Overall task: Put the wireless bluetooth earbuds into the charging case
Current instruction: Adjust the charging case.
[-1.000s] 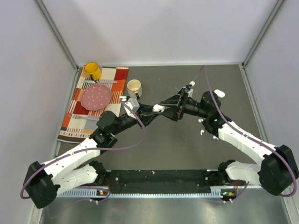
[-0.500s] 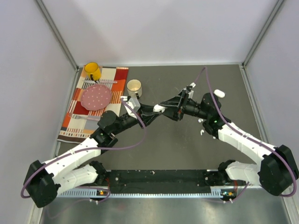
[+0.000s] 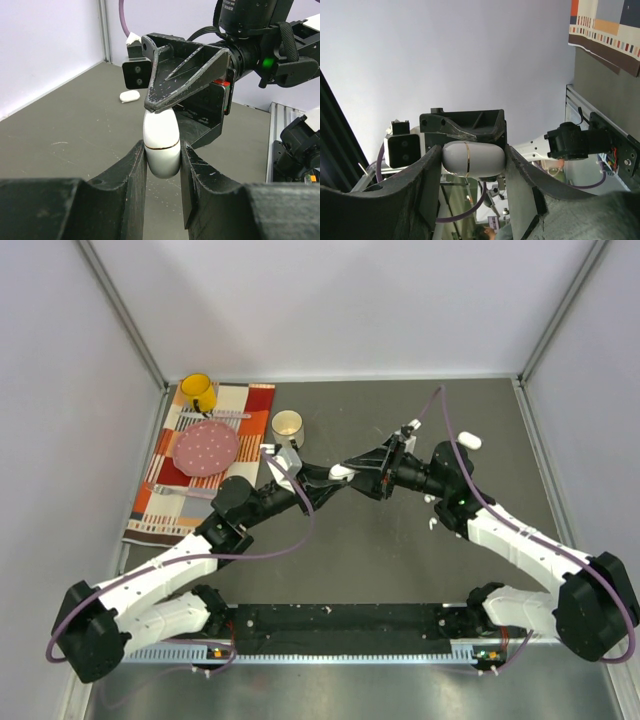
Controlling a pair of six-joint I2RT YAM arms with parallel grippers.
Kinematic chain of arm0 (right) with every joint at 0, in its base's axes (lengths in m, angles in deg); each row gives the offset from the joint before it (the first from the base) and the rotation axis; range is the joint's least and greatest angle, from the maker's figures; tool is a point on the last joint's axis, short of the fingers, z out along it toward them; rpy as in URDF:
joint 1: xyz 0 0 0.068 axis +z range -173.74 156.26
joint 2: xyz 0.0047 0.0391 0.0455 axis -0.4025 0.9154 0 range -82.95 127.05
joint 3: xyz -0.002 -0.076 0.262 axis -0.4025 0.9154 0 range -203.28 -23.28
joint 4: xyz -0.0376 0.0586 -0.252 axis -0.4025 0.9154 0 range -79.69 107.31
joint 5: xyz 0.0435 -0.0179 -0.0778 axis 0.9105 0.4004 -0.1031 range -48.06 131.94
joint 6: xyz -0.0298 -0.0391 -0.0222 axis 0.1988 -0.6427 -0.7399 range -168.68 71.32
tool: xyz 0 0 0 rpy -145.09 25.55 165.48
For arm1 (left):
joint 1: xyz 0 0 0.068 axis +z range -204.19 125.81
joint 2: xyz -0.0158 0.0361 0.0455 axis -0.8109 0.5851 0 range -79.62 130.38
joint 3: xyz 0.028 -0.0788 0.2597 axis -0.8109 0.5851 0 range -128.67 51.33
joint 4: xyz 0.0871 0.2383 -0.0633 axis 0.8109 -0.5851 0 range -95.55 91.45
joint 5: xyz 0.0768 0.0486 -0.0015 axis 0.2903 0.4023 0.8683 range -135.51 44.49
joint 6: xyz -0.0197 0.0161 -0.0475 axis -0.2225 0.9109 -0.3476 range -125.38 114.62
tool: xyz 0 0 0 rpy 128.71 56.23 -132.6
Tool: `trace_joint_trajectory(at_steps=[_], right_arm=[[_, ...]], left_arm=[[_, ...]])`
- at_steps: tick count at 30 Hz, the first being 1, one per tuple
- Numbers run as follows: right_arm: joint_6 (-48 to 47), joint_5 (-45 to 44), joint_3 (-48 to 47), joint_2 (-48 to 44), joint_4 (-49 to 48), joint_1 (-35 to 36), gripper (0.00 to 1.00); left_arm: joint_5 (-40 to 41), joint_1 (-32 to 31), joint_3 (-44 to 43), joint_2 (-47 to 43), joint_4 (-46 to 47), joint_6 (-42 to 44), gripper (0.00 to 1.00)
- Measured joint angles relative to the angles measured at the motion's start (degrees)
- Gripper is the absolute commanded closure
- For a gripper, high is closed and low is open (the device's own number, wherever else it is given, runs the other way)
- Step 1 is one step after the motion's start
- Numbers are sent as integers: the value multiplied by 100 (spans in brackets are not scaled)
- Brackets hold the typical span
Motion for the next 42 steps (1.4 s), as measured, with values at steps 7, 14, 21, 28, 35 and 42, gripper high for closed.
trace_joint_trajectory(at_steps=[7, 14, 21, 28, 35, 42], right_arm=[[42, -98, 63, -20, -11, 0, 81], [85, -208, 66, -22, -11, -2, 82], [131, -260, 68, -22, -17, -2, 82], [151, -258, 70, -22, -55, 37, 84], [184, -251, 72, -22, -125, 48, 84], [59, -216, 133, -26, -219, 50, 17]], left_arm=[[15, 2, 0, 83, 50, -149, 68], [55, 20, 0, 195, 208, -302, 66], [98, 24, 0, 234, 286, -385, 64], [109, 22, 0, 332, 452, -540, 63], [83, 15, 0, 369, 553, -636, 92], [90, 15, 26, 367, 557, -647, 100]])
